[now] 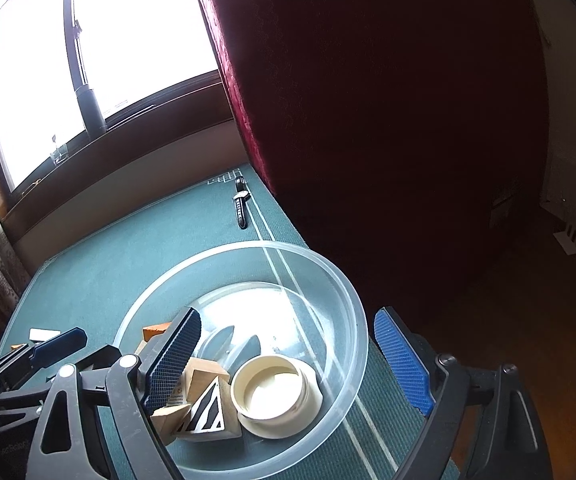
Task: Organize rigid objects
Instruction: 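Carry the light-wood slab into the clear basin and open the left tool, then move both open tools from the basin back to the remaining blocks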
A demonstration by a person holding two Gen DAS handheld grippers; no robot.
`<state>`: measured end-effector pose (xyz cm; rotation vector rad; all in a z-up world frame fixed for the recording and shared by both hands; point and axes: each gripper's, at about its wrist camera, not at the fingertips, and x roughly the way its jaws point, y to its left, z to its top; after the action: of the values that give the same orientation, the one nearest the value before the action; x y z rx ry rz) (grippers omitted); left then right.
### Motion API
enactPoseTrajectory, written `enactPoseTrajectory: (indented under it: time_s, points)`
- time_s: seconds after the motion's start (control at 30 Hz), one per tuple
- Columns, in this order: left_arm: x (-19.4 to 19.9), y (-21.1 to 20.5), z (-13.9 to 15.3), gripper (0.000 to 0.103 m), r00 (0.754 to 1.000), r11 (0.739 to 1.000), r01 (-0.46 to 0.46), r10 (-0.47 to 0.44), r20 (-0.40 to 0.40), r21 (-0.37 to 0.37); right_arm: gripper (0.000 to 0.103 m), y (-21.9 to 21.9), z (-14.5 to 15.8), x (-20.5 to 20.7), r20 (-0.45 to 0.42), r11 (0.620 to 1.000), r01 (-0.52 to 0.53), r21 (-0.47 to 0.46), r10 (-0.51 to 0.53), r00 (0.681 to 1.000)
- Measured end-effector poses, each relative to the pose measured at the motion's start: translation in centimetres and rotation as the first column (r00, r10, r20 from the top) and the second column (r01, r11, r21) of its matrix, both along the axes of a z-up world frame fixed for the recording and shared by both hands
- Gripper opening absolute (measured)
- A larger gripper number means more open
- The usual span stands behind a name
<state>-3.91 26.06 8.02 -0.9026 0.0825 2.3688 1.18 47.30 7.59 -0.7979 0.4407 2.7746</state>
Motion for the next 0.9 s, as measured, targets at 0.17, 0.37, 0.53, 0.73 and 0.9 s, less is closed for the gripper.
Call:
enactPoseTrajectory:
  time_s: [0.17,0.37,0.53,0.73,0.9]
  points:
    - [-0.3,-1.2,0.1,0.072,0.999,0.999,-0.042,0.042,-0.010,-0.004,0.093,-0.3,0.1,0.2,-0.010,1.000,-0.004,0.016,0.004,1.000]
    - [-0.8,-3.9,0.1,0.072,0.991,0.991,-0.132,0.131,-0.028,-0.019,0.094,-0.9,0.1,0.5,-0.018,0.999,-0.009,0.039,0.010,1.000]
    - [-1.6,-6.9,0.1,0.072,0.977,0.977,-0.213,0.213,-0.008,0.012,0.094,-2.2,0.5,0.7,-0.041,0.996,-0.021,0.087,0.024,0.999]
    - [-1.9,-10.3,0.6,0.072,0.958,0.957,-0.286,0.286,0.008,0.055,0.095,-4.4,1.2,1.0,-0.063,0.987,-0.060,0.146,0.070,0.996]
    - [-1.7,-12.5,1.3,0.072,0.944,0.941,-0.329,0.330,0.005,0.074,0.095,-6.0,1.9,0.8,-0.070,0.981,-0.105,0.166,0.118,0.991]
